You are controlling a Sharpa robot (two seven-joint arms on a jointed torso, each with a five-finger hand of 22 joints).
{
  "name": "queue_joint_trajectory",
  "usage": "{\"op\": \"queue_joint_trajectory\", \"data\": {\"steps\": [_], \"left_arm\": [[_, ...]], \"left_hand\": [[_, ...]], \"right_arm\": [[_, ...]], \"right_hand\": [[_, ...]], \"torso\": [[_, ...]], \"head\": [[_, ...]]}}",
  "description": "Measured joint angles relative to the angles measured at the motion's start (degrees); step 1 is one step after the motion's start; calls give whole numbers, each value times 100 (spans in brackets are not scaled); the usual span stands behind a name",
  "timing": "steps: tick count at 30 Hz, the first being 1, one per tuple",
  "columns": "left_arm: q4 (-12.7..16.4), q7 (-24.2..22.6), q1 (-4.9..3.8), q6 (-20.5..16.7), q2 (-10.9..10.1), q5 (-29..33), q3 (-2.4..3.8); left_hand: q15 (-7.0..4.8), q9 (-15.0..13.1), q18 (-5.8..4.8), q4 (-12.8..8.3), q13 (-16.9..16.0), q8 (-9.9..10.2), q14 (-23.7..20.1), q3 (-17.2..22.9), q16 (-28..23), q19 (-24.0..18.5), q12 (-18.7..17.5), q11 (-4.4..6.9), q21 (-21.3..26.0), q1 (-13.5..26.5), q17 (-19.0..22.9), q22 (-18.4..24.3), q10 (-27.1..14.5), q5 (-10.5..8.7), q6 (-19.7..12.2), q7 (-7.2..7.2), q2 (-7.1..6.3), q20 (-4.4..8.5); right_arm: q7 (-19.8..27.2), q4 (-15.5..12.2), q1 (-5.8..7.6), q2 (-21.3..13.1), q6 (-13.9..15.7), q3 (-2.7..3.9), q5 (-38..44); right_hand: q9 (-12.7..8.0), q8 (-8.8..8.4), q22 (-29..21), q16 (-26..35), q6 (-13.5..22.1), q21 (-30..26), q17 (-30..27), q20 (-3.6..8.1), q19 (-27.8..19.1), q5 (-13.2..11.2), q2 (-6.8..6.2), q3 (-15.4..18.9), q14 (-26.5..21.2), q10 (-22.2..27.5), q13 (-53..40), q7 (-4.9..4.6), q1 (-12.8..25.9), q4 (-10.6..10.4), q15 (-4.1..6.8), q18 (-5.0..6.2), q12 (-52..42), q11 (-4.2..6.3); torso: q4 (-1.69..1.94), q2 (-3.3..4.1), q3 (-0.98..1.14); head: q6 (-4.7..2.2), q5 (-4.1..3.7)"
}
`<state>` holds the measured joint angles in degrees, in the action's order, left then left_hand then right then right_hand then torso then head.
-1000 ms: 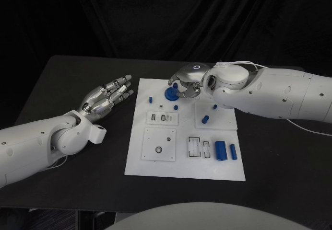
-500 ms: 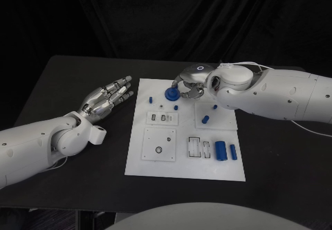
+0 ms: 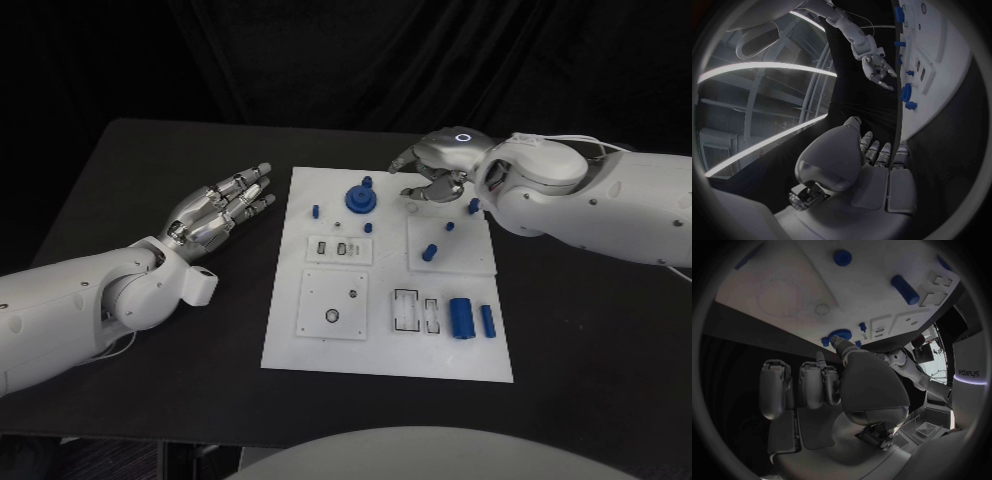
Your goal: Assemble the parts on the task board
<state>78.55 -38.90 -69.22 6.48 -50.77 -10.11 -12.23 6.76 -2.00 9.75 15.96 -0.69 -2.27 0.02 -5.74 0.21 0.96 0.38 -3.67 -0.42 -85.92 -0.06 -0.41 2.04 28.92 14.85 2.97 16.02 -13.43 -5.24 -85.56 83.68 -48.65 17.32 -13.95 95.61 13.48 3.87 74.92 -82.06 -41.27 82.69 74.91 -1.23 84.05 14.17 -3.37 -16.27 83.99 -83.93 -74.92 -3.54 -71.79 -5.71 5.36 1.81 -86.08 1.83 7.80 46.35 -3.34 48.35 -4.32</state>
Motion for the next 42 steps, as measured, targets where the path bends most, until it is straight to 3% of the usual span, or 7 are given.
{"op": "queue_joint_trajectory", "data": {"steps": [5, 7, 12, 19, 29, 42], "left_arm": [[17, 0, 1, -3, -18, 0, 0], [22, 0, 2, -4, -17, 0, 0], [30, 0, 2, -5, -25, 0, 2], [37, 0, 2, -6, -34, 0, 1], [28, 0, 3, -5, -20, 0, 1], [27, 0, 4, -5, -18, 0, 1]], "left_hand": [[0, 0, 0, 0, 0, 0, 0, 0, 0, 0, 0, 0, 0, 0, 1, -4, 0, 60, 0, 0, 0, 0], [12, 0, 0, 0, 0, 0, -12, 0, 0, 0, 0, 0, 0, 0, 1, -5, 0, 68, 0, 0, 0, 0], [27, 0, 0, 0, 0, 0, -16, 0, 0, 0, 0, 0, 0, 24, 0, -5, 0, 141, 0, 0, -24, 0], [43, 0, 0, 0, 0, 0, 0, 0, 0, 0, 0, 0, 0, 30, 0, -4, 0, 184, 0, 0, -30, 0], [42, 0, 0, 0, 0, 0, 0, 0, 0, 0, 0, 0, 0, 30, -2, -3, 0, 184, 0, 0, -30, 0], [42, 0, 0, 0, 0, 0, 0, 0, 0, 0, 0, 0, 0, 30, -3, -2, 0, 207, 0, 0, -30, 0]], "right_arm": [[-64, -375, 77, -624, 76, 2, -1], [-104, -455, 82, -864, 93, -11, -11], [-201, -546, 43, -1266, 123, -28, -62], [-269, -553, -40, -1580, 213, -39, -115], [-263, -548, -165, -1722, 312, -38, -145], [-252, -461, -299, -1689, 301, -40, -157]], "right_hand": [[-70, 24, 0, 0, -178, 31, 0, 0, 0, -891, 26, 386, 0, 0, 0, -38, 427, -406, 0, 0, 0, 0], [-85, 24, 0, -29, -181, 53, 0, 0, 0, -1051, 37, 484, 0, 0, 1, -41, 472, -518, 0, 0, -11, 0], [-97, 24, 0, -47, -222, 98, 0, 0, 0, -1089, 4, 585, 0, 0, 1, -42, 505, -617, 0, 0, -30, 0], [-97, 56, -1, -47, -349, 98, 0, 0, 0, -1112, -10, 719, 0, 0, 1, -37, 562, -751, 0, 0, -30, 0], [-149, 56, -1, -46, -375, 98, 0, 0, 0, -1112, -94, 820, 0, 0, 1, -11, 533, -883, 0, 0, 0, 0], [-172, 56, -1, -46, -416, 98, 0, 0, 0, -1013, -41, 803, 0, 0, 1, 30, 164, -866, 0, 0, 23, 0]], "torso": [[-2, -2, 0], [-6, -3, 0], [-5, -3, -3], [3, -3, -7], [3, 3, 1], [-1, 4, 3]], "head": [[2, -49], [-15, -88], [-80, -193], [-102, -305], [-70, -331], [-75, -322]]}}
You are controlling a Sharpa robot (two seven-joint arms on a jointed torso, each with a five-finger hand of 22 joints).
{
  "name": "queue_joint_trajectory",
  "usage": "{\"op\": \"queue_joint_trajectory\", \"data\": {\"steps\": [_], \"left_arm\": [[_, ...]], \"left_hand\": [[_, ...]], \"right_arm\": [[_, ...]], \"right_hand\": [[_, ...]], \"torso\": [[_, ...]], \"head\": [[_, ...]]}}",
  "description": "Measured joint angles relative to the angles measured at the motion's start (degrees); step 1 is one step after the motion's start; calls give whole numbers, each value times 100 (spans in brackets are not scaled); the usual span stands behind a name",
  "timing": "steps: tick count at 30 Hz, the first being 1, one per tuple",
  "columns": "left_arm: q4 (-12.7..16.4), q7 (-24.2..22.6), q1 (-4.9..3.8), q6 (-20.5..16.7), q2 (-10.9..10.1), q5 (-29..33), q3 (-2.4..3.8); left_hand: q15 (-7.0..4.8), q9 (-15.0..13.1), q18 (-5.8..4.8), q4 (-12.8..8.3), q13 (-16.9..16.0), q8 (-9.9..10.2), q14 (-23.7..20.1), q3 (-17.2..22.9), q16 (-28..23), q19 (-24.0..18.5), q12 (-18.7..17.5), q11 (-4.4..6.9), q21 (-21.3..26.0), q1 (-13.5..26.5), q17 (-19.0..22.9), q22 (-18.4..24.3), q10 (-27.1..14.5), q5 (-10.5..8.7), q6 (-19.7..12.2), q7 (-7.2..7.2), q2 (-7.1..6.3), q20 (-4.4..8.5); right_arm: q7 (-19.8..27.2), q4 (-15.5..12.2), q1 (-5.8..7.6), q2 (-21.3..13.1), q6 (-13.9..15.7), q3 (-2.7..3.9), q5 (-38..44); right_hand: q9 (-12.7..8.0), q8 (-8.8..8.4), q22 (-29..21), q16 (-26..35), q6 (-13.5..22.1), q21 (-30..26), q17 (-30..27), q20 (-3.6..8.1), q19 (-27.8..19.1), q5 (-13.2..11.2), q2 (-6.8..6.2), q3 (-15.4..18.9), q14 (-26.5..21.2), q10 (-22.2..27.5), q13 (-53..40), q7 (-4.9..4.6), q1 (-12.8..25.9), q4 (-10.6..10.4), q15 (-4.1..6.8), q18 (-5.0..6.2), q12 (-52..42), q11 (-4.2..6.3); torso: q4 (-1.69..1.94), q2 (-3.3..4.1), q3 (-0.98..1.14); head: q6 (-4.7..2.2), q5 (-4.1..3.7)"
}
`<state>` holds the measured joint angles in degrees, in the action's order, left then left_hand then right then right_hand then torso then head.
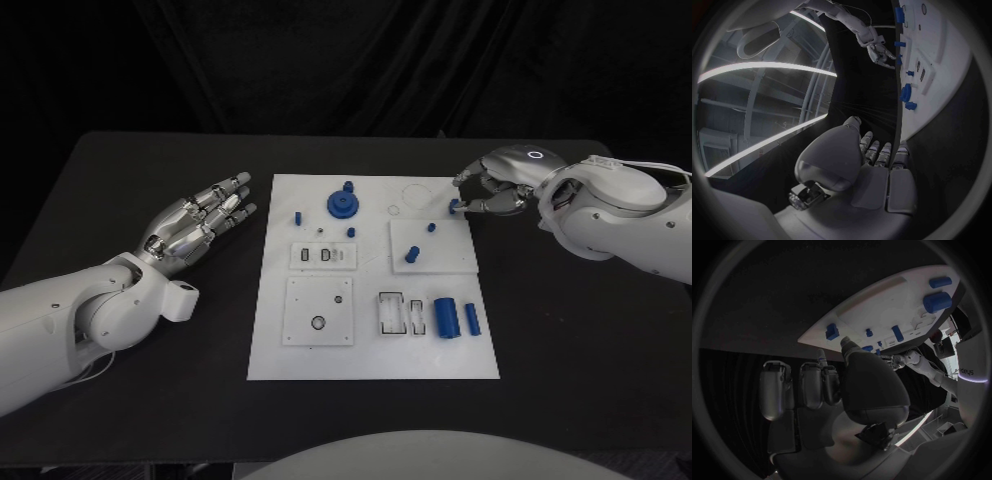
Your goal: Assemble the parts on the task board
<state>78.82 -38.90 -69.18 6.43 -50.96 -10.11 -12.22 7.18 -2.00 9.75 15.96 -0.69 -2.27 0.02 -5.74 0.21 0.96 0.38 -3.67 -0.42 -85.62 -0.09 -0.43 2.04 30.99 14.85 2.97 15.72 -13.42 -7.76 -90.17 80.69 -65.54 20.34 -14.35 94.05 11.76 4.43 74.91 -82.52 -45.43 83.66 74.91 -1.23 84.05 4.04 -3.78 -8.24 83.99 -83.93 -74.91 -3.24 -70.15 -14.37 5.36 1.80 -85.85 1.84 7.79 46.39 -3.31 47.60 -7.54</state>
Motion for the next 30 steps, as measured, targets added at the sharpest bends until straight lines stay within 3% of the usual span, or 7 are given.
{"op": "queue_joint_trajectory", "data": {"steps": [11, 30], "left_arm": [[-23, 0, 24, 4, 16, 0, 0], [-43, 0, 50, 12, 23, 0, 0]], "left_hand": [[0, 0, 0, 0, 0, 0, 0, 0, 0, 0, 0, 0, 0, 0, 1, 1, 0, 22, 0, 0, 0, 0], [0, 0, 0, 0, 0, 0, 0, 0, 0, 0, 0, 0, 0, 0, 4, -3, 0, 22, 0, 0, 0, 0]], "right_arm": [[3, 41, -67, 22, -37, 0, -5], [0, 105, -96, 111, -107, 0, -8]], "right_hand": [[0, 0, 0, 0, -103, -54, 0, 0, 0, 214, -35, -13, 0, 0, 0, -20, -246, 47, 0, 0, 0, 0], [106, 90, -1, 23, -368, -76, 0, 0, 0, 373, -29, -15, 0, 0, 0, -21, -421, 111, 0, 0, 0, 0]], "torso": [[9, -4, -3], [2, -4, -1]], "head": [[34, -30], [85, 9]]}}
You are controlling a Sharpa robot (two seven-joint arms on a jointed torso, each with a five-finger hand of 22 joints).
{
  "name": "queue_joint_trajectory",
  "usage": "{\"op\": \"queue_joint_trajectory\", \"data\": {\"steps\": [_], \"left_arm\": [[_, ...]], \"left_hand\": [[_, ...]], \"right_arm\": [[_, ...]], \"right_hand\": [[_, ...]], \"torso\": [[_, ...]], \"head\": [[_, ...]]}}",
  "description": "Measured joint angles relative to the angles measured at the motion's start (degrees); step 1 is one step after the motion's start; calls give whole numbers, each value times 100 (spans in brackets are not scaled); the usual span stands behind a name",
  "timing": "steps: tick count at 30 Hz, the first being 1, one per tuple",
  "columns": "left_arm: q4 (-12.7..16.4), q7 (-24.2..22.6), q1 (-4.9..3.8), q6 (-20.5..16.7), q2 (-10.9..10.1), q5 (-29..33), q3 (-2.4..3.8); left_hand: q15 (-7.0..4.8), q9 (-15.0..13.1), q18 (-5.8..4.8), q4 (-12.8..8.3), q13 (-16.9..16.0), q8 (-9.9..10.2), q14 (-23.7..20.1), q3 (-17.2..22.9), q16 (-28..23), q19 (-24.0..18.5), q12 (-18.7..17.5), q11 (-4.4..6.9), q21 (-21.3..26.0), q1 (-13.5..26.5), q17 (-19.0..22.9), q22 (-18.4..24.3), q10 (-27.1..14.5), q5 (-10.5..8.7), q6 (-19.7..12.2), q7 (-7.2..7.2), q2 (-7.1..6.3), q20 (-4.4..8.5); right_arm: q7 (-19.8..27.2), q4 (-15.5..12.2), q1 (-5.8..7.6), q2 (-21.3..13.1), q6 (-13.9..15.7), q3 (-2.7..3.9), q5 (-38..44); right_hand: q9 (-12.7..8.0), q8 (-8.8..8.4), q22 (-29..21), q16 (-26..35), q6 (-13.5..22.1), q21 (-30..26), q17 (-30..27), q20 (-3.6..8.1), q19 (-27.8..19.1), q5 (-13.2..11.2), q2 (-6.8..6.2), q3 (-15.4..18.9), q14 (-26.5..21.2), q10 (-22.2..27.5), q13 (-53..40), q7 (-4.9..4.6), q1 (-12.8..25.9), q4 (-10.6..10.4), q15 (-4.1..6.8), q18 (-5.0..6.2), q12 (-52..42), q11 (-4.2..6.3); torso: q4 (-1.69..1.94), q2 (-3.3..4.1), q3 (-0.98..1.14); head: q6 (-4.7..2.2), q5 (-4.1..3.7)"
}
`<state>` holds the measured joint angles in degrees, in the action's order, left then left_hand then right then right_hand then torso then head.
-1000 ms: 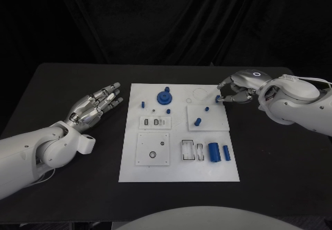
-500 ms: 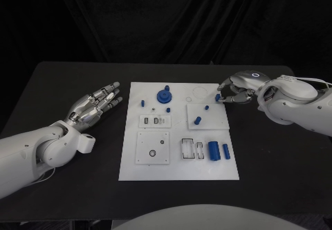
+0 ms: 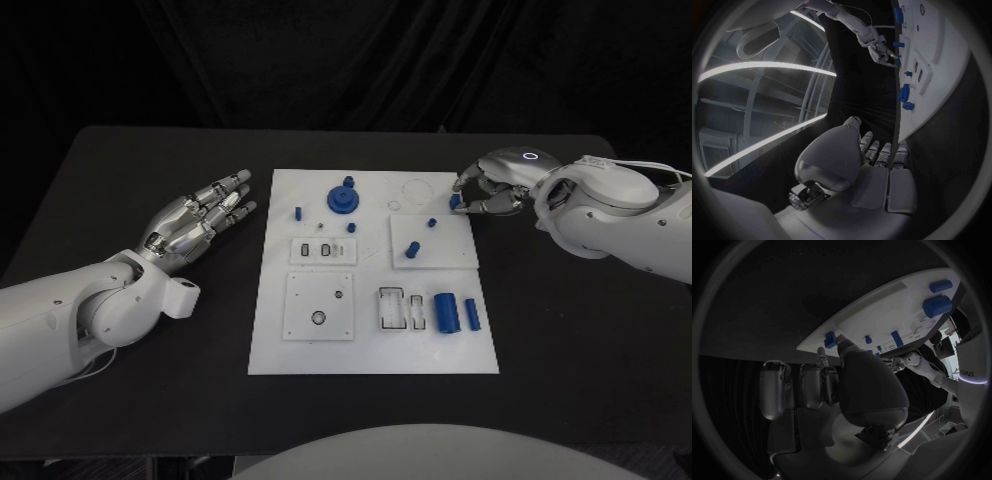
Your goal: Assemble the parts on the task board
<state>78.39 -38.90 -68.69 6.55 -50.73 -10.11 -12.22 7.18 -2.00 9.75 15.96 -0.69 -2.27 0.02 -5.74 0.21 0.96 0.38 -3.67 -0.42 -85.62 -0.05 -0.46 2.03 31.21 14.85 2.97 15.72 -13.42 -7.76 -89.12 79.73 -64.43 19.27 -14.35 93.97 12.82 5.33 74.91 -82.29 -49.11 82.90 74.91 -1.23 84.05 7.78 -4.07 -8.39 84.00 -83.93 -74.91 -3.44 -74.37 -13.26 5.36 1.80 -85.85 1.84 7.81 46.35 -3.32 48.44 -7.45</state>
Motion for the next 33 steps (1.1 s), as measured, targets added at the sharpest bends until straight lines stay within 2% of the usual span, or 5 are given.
{"op": "queue_joint_trajectory", "data": {"steps": [15, 21, 27, 30, 33], "left_arm": [[-15, 0, 13, 19, 2, 0, 0], [-18, 0, 17, 28, 2, 0, 0], [-20, 0, 21, 40, 1, 0, 0], [-22, 0, 23, 43, 1, 0, 0], [-23, 0, 26, 46, 1, 0, 0]], "left_hand": [[0, 0, 0, 0, 0, 0, 0, 0, 0, 0, 0, 0, 0, 0, -2, 1, 0, 0, 0, 0, 0, 0], [0, 0, 0, 0, 0, 0, 0, 0, 0, -20, 0, 0, 0, 18, -3, 1, 0, 0, 0, 0, 18, -20], [0, 0, 0, 0, 0, 0, 0, 0, 0, 0, 0, 0, 0, 24, -4, 2, 0, 0, 0, 0, 24, -41], [0, 0, 0, 0, 0, 0, 0, 0, 0, 0, 0, 0, 0, 24, -4, 2, 0, 0, 0, 0, 24, -41], [0, 0, 0, 0, 0, 0, 0, 0, 0, 0, 0, 0, 0, 24, -4, 2, 0, 0, 0, 0, 24, -41]], "right_arm": [[-9, 109, -51, 105, -46, 1, 0], [-10, 135, -80, 144, -49, 1, -1], [-11, 152, -105, 172, -39, 3, -1], [-11, 154, -114, 175, -25, 3, -2], [-10, 154, -117, 175, 7, 3, -2]], "right_hand": [[96, 62, 0, 45, -138, -59, 0, 0, 0, 18, 30, 0, 0, 0, 0, -14, -29, 0, 0, 0, 0, 0], [171, 144, 0, 45, -275, -59, 0, 0, 0, 41, 53, 16, 0, 0, 0, -7, -52, 16, 0, 0, 0, 0], [282, 206, 0, 45, -394, -59, 0, 0, 0, 149, 144, -23, 0, 0, 0, 3, -143, 55, 0, 0, 0, 0], [376, 256, 0, 45, -510, -59, 0, 0, 0, 288, 259, -91, 0, 0, -2, 40, -258, 123, 0, 0, -1, 0], [421, 290, 0, 45, -575, -59, 0, 0, 0, 333, 310, -130, 0, -10, -3, 64, -310, 162, 0, 0, -1, 9]], "torso": [[2, 1, -1], [3, 1, -1], [2, 1, -1], [2, 1, -1], [2, 1, -1]], "head": [[26, 12], [42, 21], [58, 32], [63, 34], [71, 44]]}}
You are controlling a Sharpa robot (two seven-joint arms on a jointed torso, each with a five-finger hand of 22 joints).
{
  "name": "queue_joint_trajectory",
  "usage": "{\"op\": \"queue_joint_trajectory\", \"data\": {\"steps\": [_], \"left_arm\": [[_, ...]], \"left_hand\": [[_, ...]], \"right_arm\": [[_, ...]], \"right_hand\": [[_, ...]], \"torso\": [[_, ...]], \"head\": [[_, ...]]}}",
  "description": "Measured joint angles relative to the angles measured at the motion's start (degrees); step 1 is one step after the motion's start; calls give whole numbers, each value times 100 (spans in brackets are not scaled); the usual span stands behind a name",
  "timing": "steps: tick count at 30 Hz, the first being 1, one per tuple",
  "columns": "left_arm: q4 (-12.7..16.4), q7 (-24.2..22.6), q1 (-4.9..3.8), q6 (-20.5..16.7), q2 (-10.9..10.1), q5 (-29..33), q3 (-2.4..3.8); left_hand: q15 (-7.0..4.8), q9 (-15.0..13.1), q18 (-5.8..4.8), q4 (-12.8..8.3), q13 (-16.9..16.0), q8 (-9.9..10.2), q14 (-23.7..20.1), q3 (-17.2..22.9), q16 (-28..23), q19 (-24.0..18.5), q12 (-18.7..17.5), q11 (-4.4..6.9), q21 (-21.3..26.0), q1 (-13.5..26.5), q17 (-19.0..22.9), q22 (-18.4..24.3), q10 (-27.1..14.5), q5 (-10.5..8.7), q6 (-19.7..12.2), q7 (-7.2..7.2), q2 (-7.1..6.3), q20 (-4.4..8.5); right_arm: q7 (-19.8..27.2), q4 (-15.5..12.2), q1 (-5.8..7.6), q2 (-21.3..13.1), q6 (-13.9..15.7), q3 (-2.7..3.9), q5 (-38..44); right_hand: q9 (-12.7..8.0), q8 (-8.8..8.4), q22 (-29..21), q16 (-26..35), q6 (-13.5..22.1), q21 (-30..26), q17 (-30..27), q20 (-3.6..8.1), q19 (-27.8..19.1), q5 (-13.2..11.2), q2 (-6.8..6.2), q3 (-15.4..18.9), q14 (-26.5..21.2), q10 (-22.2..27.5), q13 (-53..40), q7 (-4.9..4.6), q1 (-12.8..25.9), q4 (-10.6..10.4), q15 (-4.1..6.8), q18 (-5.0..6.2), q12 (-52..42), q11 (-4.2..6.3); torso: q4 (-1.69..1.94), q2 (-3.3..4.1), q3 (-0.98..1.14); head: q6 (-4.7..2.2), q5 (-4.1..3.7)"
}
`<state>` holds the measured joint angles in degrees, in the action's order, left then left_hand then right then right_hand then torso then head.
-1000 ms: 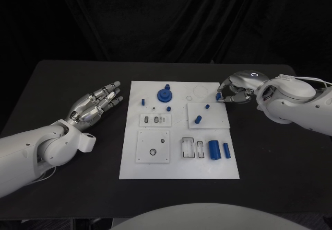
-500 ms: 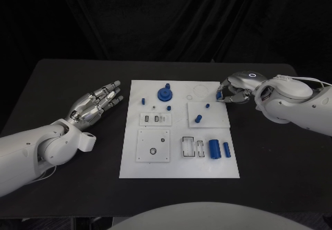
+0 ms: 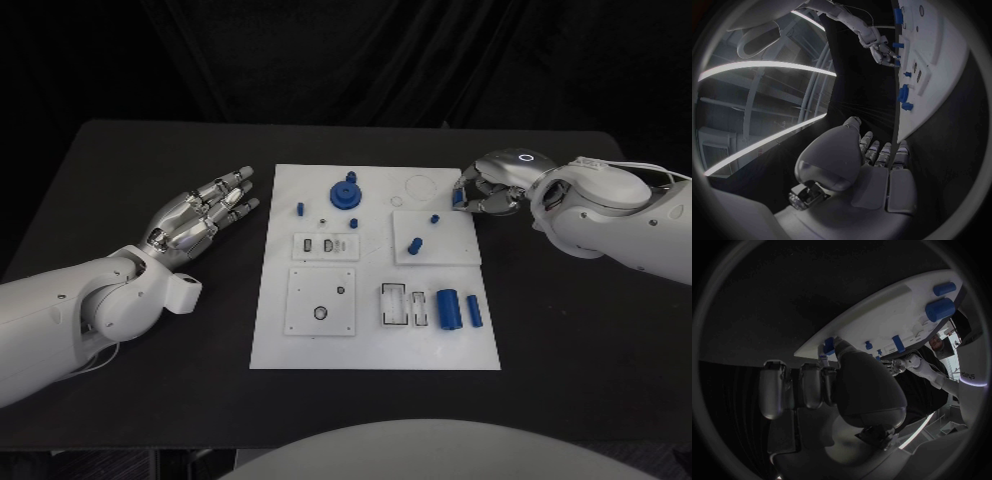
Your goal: Assemble the parts on the task board
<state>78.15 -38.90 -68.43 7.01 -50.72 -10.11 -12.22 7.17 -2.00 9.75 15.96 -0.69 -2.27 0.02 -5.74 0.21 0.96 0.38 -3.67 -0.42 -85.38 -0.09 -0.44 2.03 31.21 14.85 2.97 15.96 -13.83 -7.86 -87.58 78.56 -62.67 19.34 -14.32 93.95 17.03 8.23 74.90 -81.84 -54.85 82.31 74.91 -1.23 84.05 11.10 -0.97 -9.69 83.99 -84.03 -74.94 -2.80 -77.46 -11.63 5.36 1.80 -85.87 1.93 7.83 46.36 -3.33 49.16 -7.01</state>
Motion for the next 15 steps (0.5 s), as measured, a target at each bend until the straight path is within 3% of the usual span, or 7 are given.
{"op": "queue_joint_trajectory", "data": {"steps": [10, 15], "left_arm": [[5, 0, 18, 7, -29, 0, 0], [10, 0, 19, 7, -30, 0, 0]], "left_hand": [[0, 0, 0, 0, 0, 0, 0, 0, 0, 0, 0, 0, 0, 0, 3, 0, 0, 0, 0, 0, 0, 0], [0, 0, 0, 0, 0, 0, 0, 0, 0, 0, 0, 0, 0, 0, 4, -4, 0, 0, 0, 0, 0, 0]], "right_arm": [[9, -169, -1, -60, 316, 7, -1], [15, -438, 170, -34, 525, 10, -2]], "right_hand": [[123, 74, 0, 0, -124, 0, 0, 0, 0, 154, 52, -35, 0, 9, 0, -2, -69, 51, 0, 0, 0, 34], [123, 74, 0, 0, -125, 0, 0, 0, 0, 214, 59, -20, 0, 9, 0, 0, -90, 68, 0, 0, -21, 33]], "torso": [[-2, 0, 0], [-2, 0, 0]], "head": [[4, 56], [-4, 88]]}}
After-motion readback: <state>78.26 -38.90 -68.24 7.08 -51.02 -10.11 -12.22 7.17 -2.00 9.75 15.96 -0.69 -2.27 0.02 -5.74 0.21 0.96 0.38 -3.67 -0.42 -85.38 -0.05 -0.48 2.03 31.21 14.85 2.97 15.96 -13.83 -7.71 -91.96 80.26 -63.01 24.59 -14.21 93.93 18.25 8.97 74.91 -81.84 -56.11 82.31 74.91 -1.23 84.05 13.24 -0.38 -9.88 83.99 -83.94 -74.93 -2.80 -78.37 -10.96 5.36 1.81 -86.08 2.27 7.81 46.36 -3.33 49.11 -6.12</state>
